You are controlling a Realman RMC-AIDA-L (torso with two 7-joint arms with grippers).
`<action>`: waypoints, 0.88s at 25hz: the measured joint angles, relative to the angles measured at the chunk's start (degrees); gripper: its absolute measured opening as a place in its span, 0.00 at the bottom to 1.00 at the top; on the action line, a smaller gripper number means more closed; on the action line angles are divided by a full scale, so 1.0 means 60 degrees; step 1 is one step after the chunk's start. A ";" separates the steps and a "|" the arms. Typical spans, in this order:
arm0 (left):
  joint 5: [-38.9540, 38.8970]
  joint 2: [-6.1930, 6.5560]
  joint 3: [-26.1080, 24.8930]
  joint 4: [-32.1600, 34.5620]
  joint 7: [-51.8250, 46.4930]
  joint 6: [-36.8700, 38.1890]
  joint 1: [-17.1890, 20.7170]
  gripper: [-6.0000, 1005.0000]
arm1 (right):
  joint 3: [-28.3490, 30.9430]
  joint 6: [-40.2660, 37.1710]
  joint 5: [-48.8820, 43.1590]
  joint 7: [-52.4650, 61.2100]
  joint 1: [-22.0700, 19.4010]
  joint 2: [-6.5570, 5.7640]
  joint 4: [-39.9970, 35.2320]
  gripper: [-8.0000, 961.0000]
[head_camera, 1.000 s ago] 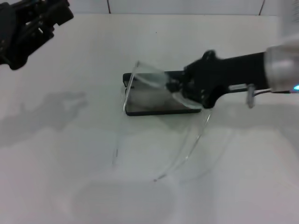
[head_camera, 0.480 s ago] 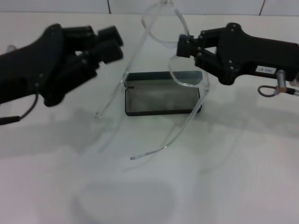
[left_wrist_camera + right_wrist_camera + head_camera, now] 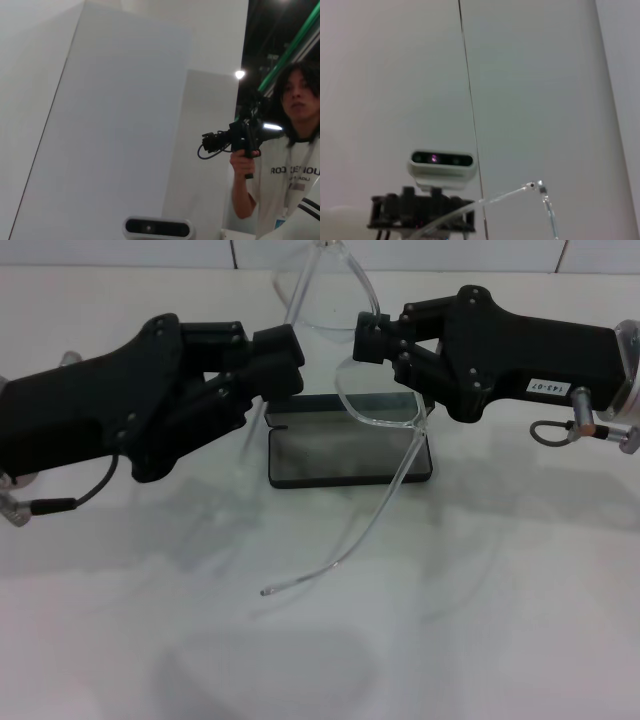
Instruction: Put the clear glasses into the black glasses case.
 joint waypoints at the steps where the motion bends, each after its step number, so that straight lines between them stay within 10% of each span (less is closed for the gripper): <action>1: 0.0013 0.0024 0.0001 -0.0165 0.0037 -0.0001 -0.0073 0.16 | -0.0002 -0.0020 0.0011 -0.0007 0.0007 0.0002 0.0003 0.08; 22: 0.0746 -0.0079 -0.0044 -0.1181 0.0950 -0.0123 -0.0758 0.09 | -0.1041 -0.0359 0.0731 -0.0475 0.0739 0.0015 0.0765 0.08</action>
